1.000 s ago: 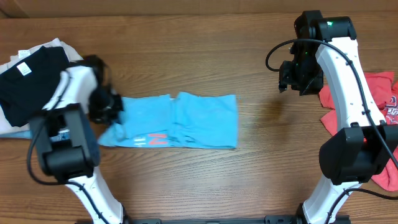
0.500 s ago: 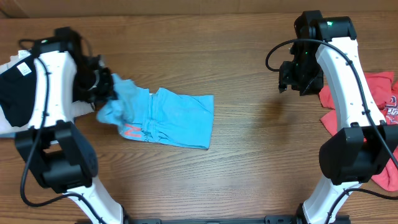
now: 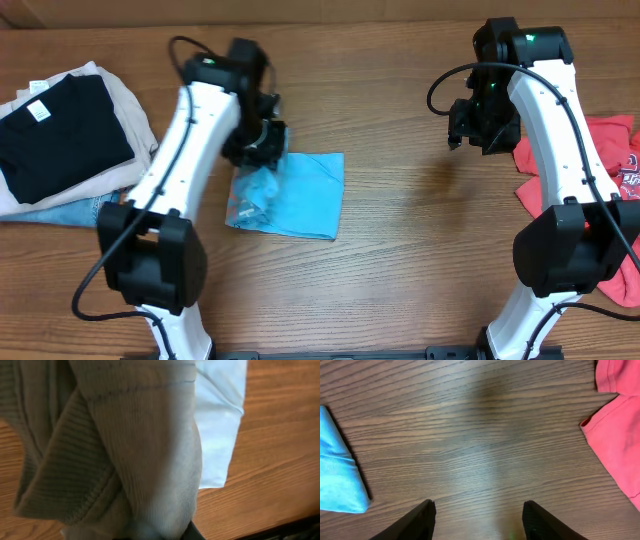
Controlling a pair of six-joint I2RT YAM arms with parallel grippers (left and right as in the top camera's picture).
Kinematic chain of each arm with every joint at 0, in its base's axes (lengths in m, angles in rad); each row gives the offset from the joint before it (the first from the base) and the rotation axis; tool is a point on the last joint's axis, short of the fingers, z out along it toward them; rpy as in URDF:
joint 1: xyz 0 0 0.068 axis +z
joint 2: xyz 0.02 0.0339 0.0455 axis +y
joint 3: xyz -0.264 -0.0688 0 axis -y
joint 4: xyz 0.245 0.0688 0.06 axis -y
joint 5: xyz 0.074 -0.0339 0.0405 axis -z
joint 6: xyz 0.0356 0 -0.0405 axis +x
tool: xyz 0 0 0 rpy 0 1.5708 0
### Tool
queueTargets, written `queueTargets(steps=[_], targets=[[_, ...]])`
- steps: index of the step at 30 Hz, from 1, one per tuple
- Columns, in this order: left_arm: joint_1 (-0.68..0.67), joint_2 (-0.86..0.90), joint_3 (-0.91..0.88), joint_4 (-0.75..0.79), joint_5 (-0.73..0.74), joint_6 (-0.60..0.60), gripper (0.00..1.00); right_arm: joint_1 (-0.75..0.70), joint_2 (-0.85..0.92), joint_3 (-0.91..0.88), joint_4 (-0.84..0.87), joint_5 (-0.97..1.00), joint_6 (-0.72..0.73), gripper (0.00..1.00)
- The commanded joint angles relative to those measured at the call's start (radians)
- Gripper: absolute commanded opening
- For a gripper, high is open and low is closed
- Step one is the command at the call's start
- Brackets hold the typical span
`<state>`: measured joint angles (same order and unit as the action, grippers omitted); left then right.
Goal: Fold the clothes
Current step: 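Fold the left end of the shirt rightward over itself with left gripper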
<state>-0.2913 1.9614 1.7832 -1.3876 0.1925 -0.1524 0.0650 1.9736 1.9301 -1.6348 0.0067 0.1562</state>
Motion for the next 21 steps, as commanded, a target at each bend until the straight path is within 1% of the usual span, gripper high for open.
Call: queueTargets(steps=[1,4,14,19,21], targets=[[-0.053,-0.014,0.024,0.005,-0.077,-0.067,0.12,-0.003,-0.006,0.013,0.001,-0.002,-0.001,0.59],[-0.087,-0.004,0.023,0.014,-0.104,-0.095,0.12,-0.003,-0.006,0.013,-0.001,-0.002,0.000,0.60],[-0.128,0.002,0.020,0.043,-0.090,-0.163,0.12,-0.001,-0.006,0.013,-0.002,-0.004,0.000,0.60],[-0.143,0.002,0.020,0.058,-0.087,-0.164,0.16,-0.001,-0.006,0.013,-0.002,-0.012,0.000,0.60],[-0.150,0.002,0.020,0.061,-0.087,-0.171,0.16,-0.001,-0.006,0.013,-0.003,-0.013,0.000,0.60]])
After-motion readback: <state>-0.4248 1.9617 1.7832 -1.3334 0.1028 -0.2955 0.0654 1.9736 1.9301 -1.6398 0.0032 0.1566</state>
